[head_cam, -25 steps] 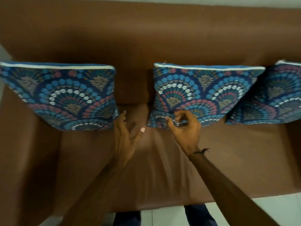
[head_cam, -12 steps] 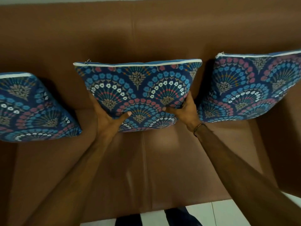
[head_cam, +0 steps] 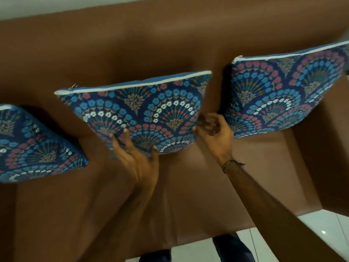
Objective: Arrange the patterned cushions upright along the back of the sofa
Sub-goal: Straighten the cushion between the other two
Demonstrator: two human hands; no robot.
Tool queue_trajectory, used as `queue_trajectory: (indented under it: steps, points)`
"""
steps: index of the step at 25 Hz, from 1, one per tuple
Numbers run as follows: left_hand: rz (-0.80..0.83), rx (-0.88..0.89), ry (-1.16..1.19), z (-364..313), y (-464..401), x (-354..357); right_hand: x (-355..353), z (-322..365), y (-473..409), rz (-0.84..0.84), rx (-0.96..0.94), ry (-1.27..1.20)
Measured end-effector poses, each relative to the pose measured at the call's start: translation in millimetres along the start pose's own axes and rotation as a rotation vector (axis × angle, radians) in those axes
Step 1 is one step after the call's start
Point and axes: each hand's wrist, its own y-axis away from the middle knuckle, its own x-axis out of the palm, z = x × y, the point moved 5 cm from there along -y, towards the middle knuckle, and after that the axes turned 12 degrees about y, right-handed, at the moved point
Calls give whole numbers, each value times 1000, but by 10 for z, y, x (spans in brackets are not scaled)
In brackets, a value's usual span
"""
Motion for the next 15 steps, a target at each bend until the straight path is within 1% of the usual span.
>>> queue_trajectory:
  steps: [2, 3, 4, 6, 8, 10, 11, 13, 15]
  points:
    - [85, 167, 5, -438, 205, 368, -463, -108, -65, -201, -26, 34]
    - [122, 223, 39, -705, 278, 576, -739, -197, -130, -292, -36, 49]
    - [144, 241, 87, -945, 320, 762, -1010, -284, -204, -368, -40, 55]
    - [174, 208, 220, -1346, 366, 1151, -1552, -506, -385, -468, -12, 73]
    - [262, 191, 356, -1715, 402, 1573, -2096, -874, -618, -508, 73, 111]
    - [351, 144, 469, -2025, 416, 1943, -2513, -1240, -926, -429, 94, 84]
    - [360, 103, 502, -2125, 385, 2039, -2617, -1361, -1062, -339, 89, 17]
    - [334, 30, 541, -2303, 365, 2285, -2777, -1566, -1358, -90, 103, -129]
    - [296, 30, 548, -2378, 371, 2443, -2764, -1688, -1570, 108, 145, -177]
